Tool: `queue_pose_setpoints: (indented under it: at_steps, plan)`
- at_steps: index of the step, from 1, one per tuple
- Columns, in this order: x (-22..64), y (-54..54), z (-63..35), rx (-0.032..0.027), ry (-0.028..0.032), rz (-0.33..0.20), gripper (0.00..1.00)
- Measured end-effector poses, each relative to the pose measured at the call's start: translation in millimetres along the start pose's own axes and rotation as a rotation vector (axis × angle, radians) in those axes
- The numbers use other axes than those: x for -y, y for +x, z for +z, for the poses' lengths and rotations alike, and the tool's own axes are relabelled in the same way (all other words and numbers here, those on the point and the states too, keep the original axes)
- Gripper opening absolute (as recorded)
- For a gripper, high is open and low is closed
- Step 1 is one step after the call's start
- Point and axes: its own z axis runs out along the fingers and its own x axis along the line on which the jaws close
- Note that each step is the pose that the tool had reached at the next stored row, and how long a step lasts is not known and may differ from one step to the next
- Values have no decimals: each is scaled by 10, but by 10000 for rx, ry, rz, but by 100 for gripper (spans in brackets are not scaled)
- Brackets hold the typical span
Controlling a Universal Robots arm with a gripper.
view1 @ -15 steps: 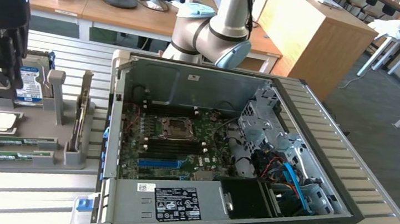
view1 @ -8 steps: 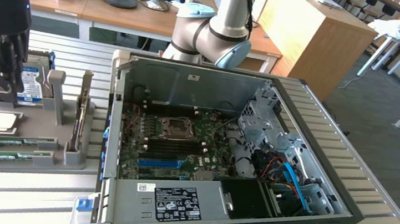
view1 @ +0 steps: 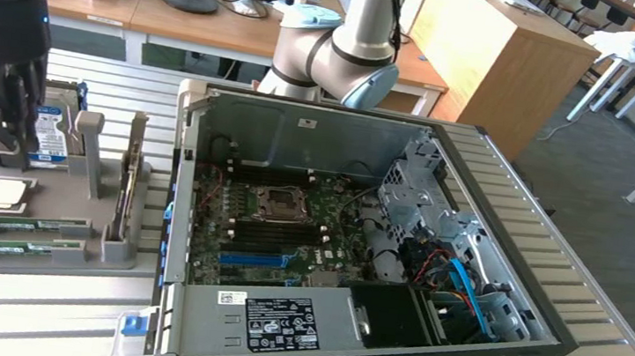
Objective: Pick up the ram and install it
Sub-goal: 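Pick up the ram and move it above insertion slot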
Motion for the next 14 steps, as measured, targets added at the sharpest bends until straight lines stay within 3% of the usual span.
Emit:
queue_pose_setpoints:
  at_steps: [14]
  plan:
    - [3,0,114,0,-1,0,31]
